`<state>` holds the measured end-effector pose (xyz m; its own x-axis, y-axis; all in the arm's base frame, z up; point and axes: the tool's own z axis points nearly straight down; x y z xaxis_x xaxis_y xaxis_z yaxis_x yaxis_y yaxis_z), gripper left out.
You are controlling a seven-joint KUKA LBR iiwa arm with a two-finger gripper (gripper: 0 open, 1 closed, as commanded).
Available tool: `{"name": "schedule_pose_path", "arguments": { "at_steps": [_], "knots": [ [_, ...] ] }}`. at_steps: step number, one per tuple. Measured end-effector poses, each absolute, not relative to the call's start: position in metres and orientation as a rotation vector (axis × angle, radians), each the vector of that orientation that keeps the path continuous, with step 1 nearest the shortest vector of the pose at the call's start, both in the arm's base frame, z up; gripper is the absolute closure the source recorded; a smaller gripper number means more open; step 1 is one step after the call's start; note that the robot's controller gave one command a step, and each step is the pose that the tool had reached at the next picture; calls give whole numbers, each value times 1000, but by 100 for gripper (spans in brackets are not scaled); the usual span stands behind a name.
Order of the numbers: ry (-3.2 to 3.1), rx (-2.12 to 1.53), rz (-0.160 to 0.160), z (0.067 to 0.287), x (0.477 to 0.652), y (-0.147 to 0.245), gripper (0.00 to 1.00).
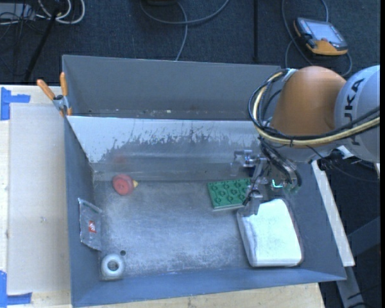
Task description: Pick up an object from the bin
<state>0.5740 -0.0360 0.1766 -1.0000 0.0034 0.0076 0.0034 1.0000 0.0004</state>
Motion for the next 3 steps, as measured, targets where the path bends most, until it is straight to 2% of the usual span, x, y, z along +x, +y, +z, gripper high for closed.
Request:
{"name": "schedule_pose_path", "arguments": {
  "at_steps": [1, 2, 3],
  "knots": [
    [-3128, -278, -2, 67, 587, -72, 0],
    [-3135, -272, 0, 73, 589, -72, 100],
    [-3129, -362, 0, 235, 582, -86, 100]
  ]
}}
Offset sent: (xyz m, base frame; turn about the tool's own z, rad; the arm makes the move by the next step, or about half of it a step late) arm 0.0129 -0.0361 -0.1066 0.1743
